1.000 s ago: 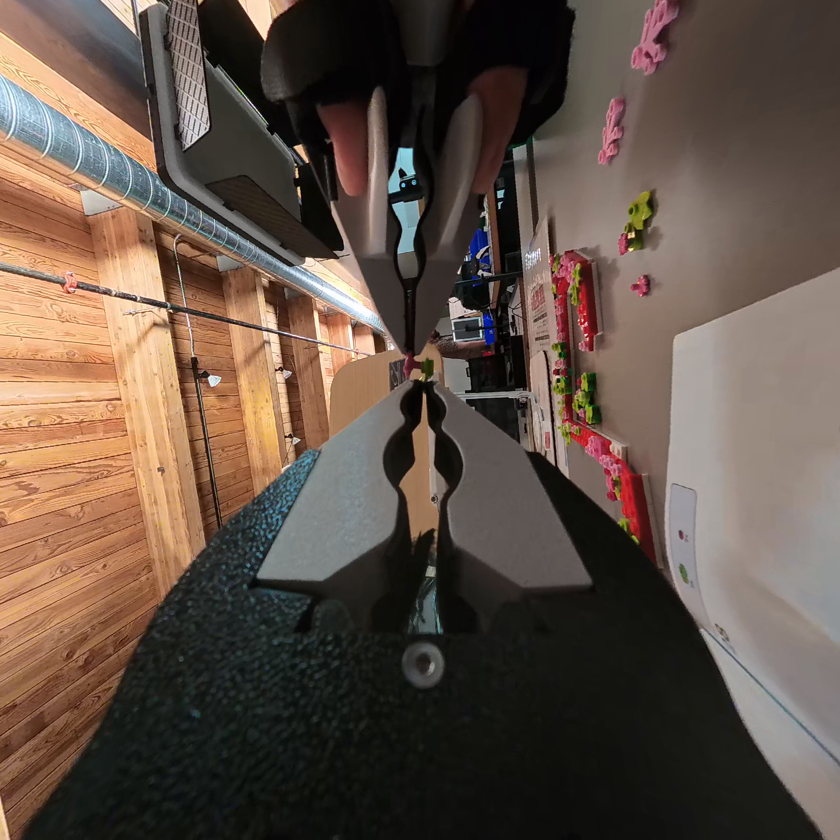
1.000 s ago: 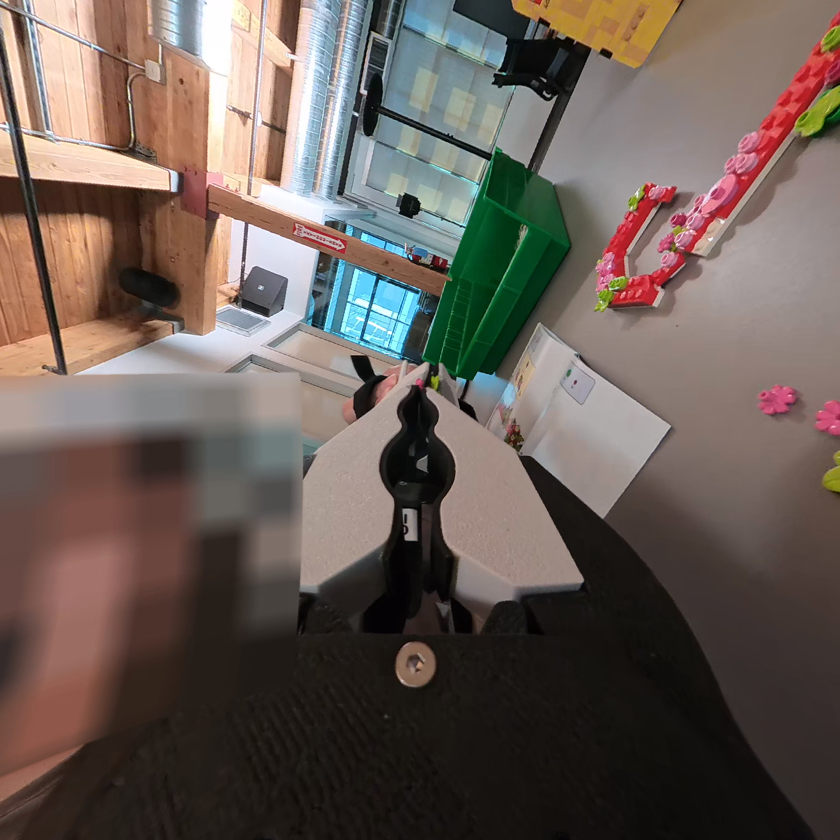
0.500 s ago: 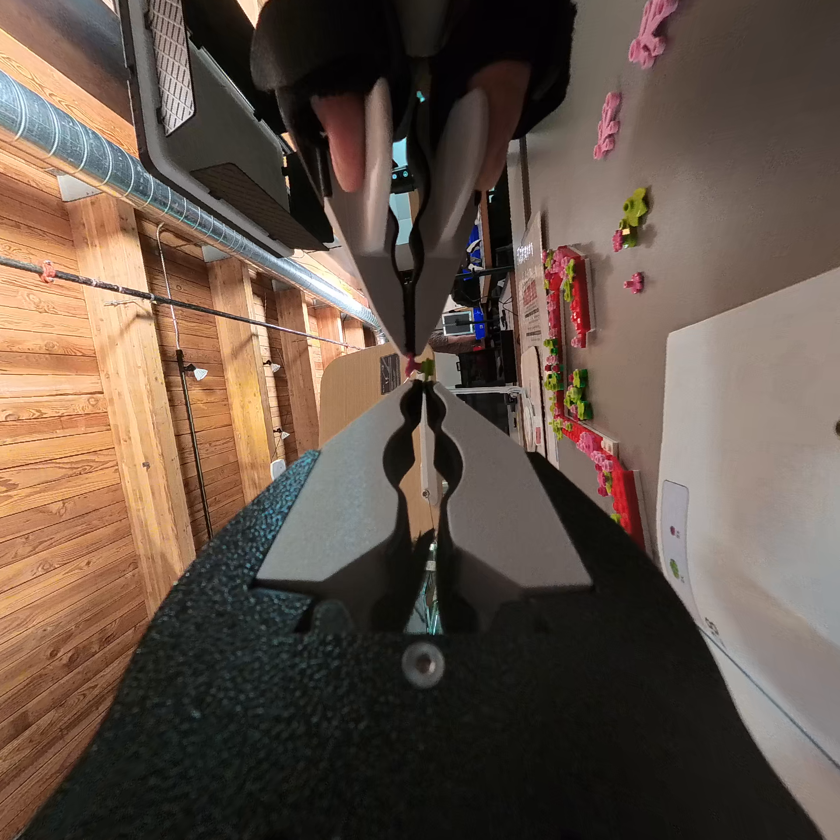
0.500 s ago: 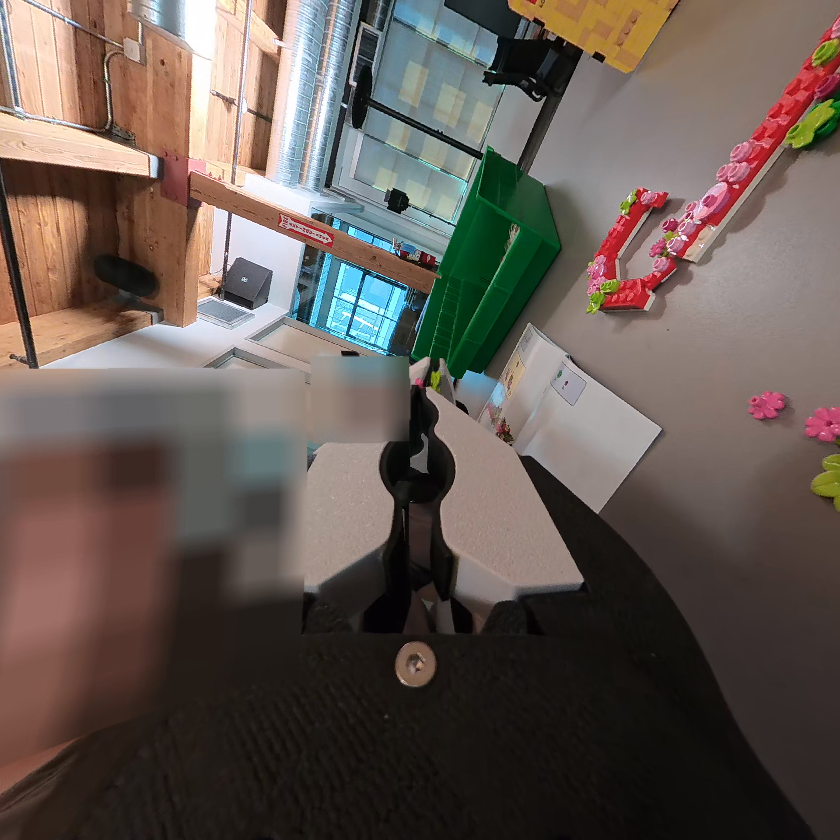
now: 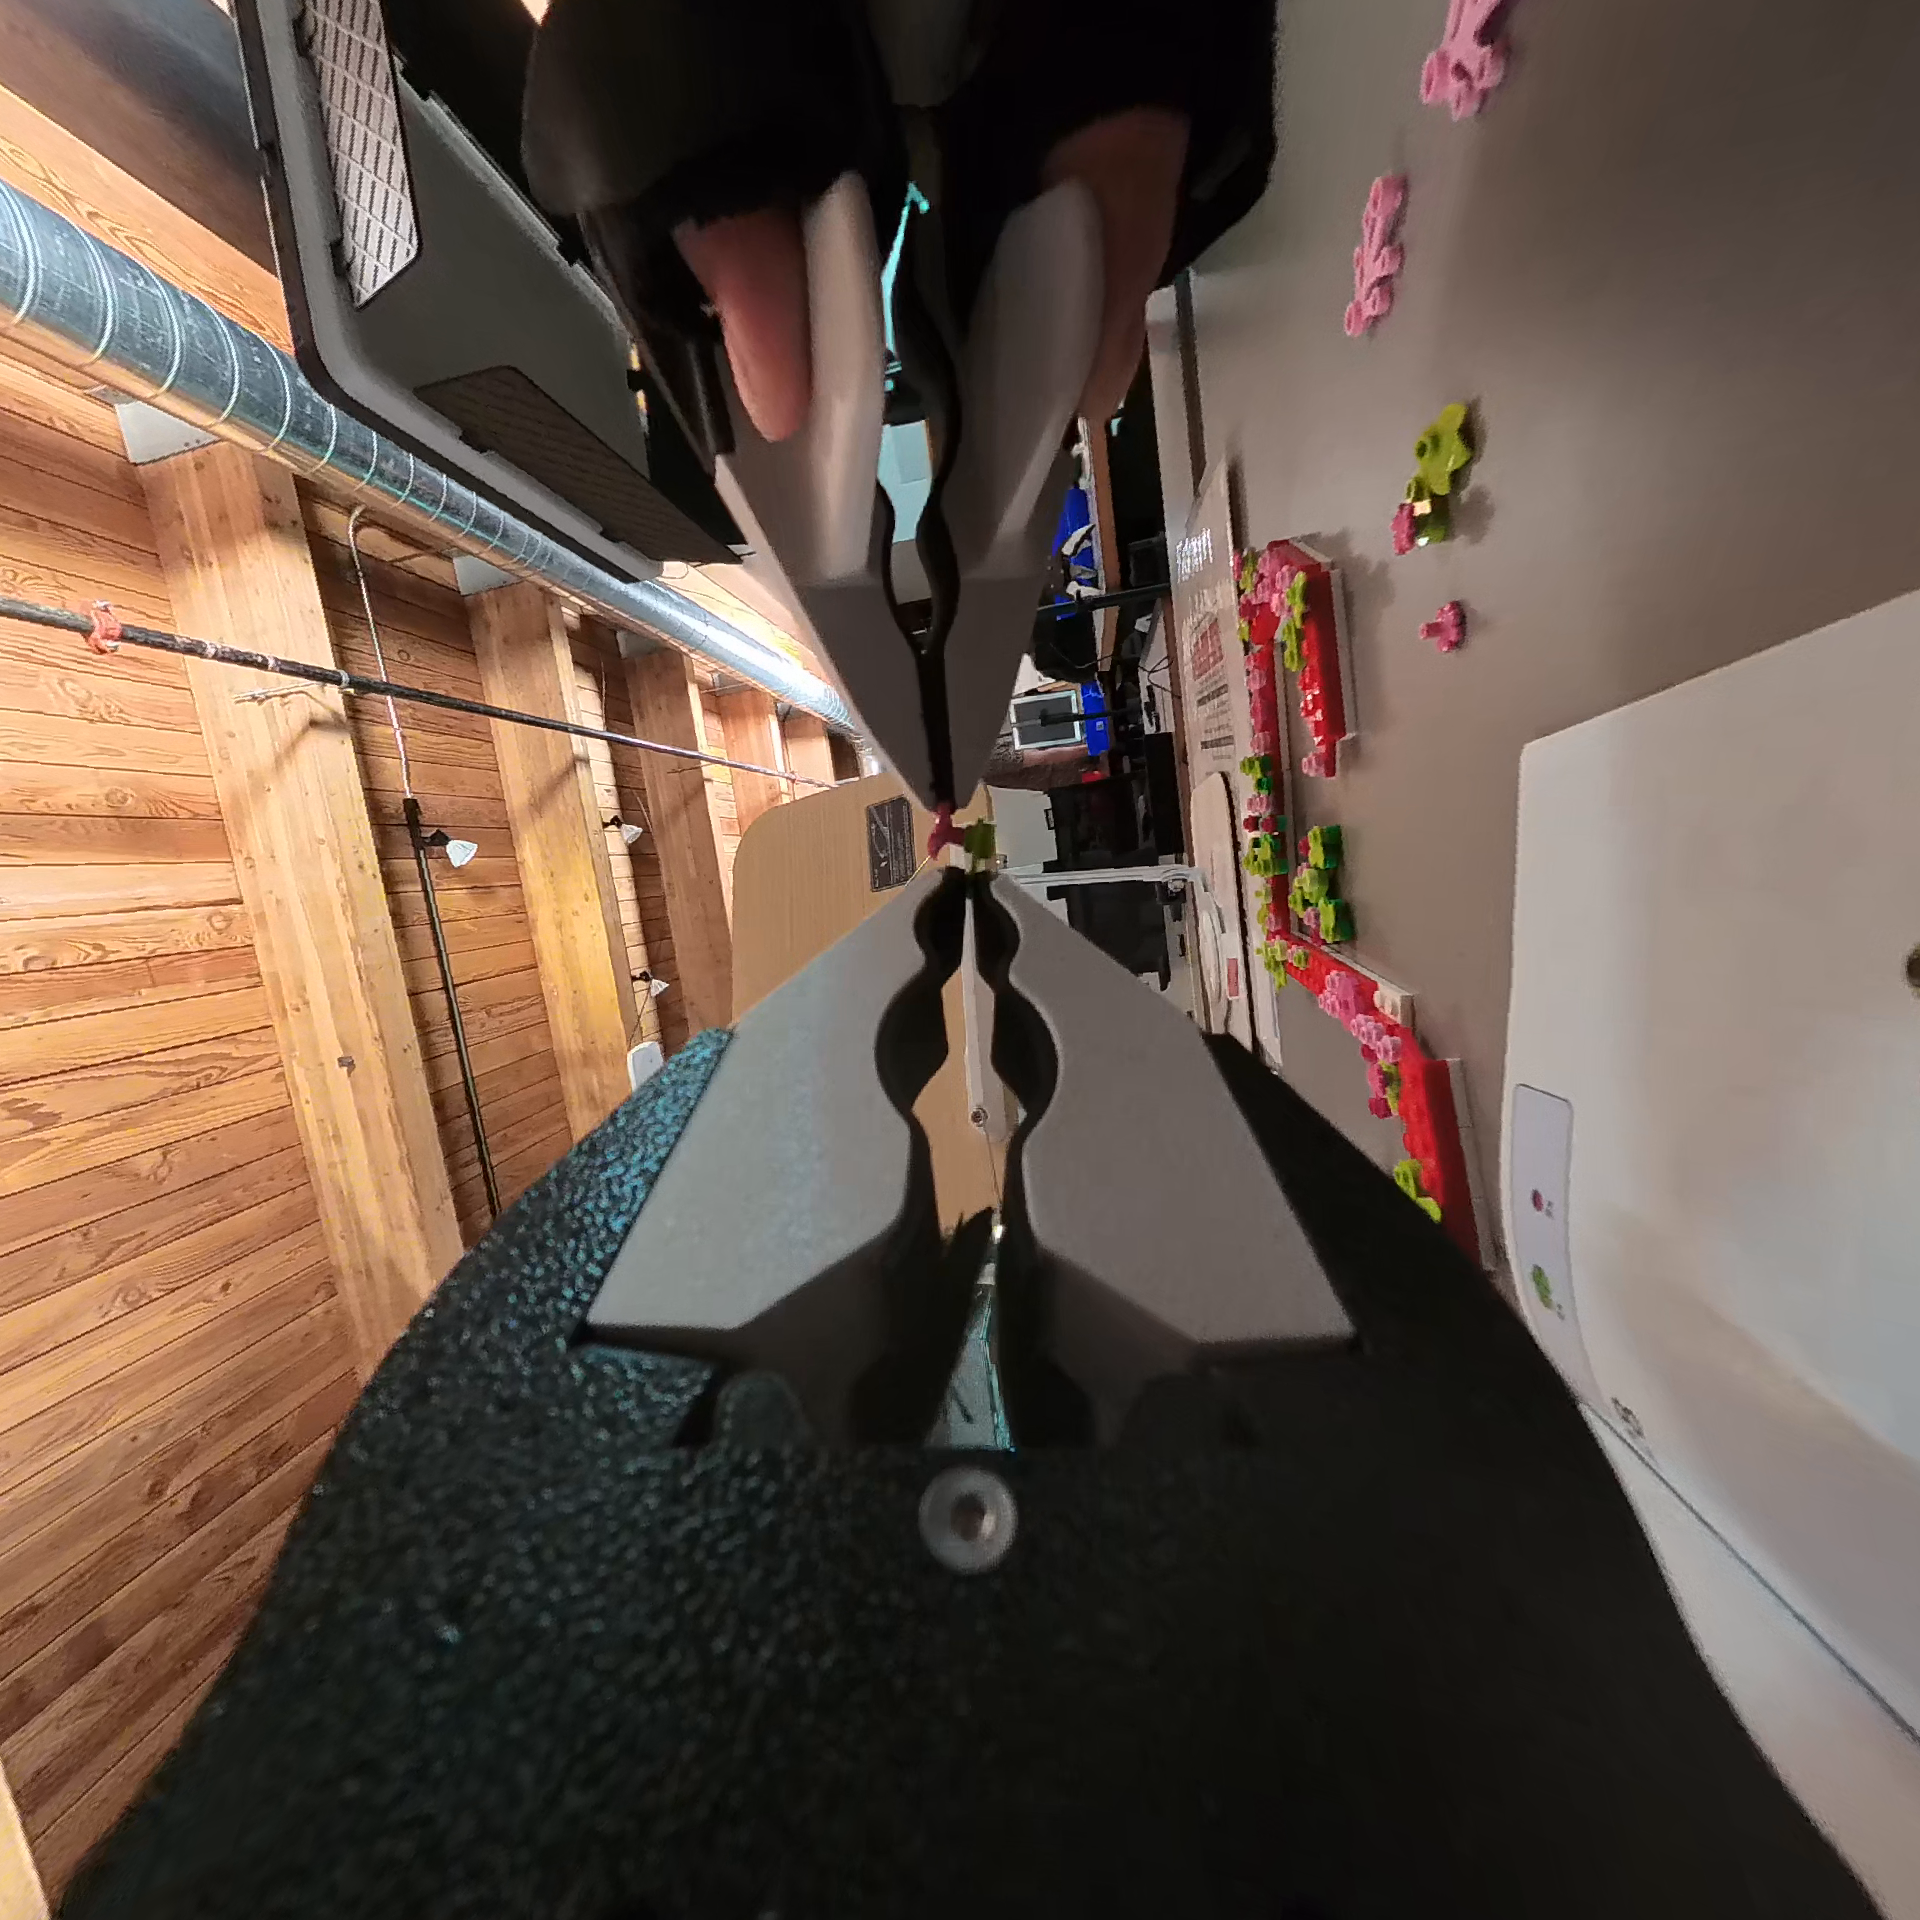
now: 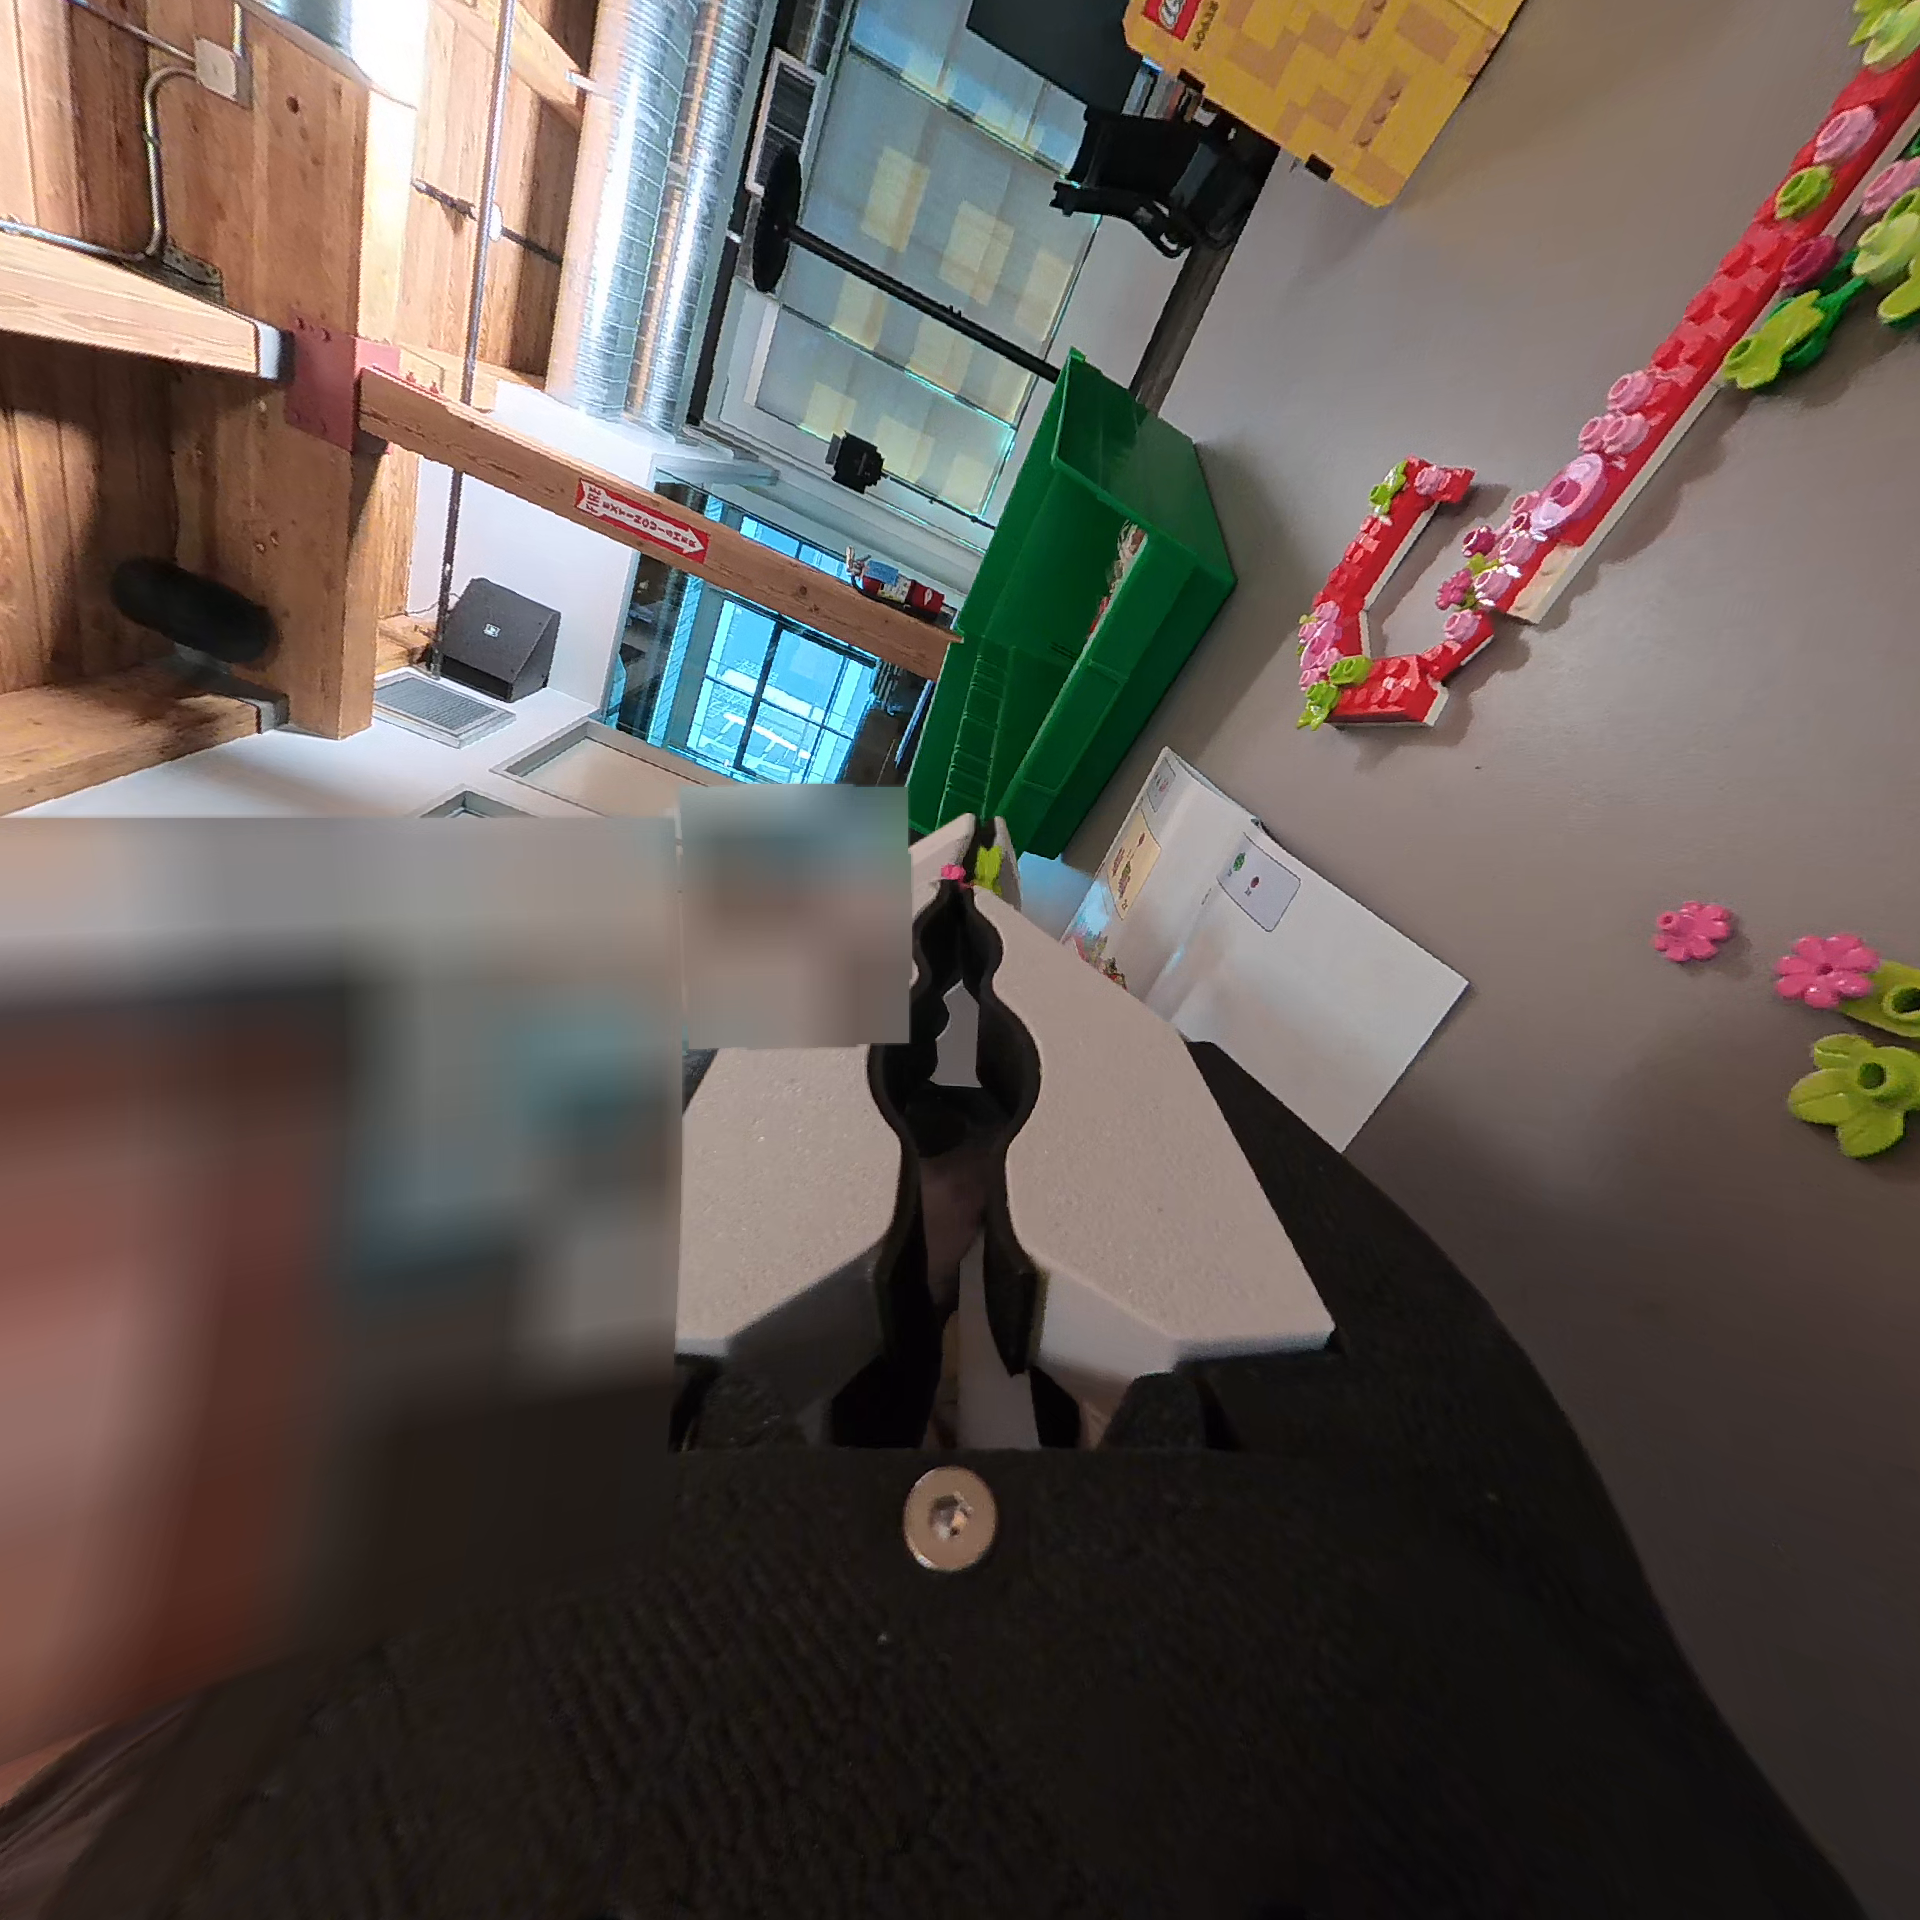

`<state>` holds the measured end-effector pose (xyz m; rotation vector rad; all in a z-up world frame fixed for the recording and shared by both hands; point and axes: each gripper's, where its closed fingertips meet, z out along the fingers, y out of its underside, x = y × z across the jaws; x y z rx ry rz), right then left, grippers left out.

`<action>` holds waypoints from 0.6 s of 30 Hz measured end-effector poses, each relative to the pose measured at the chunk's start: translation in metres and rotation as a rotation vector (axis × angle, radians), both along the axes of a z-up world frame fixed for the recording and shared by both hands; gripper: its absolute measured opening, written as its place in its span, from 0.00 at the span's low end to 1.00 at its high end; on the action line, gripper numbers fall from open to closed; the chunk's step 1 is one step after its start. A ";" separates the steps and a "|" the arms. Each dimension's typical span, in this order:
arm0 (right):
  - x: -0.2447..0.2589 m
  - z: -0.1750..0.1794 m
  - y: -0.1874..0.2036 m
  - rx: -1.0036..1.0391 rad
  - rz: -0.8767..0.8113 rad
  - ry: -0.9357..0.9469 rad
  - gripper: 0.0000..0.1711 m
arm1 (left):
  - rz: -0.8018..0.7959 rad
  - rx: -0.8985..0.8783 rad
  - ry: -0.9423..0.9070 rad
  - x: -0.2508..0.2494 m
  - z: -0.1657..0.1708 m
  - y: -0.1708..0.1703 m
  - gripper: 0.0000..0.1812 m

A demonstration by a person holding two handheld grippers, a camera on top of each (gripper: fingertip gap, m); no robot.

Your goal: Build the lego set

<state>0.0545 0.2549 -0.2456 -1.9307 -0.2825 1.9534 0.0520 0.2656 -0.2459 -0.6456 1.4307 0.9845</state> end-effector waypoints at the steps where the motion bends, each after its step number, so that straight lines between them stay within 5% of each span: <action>1: 0.000 0.000 0.000 0.007 -0.002 -0.008 0.00 | 0.001 0.001 0.005 0.000 0.000 0.000 0.00; 18: 0.000 -0.005 0.001 0.123 -0.023 -0.139 0.00 | 0.009 0.000 0.026 0.001 -0.005 0.001 0.00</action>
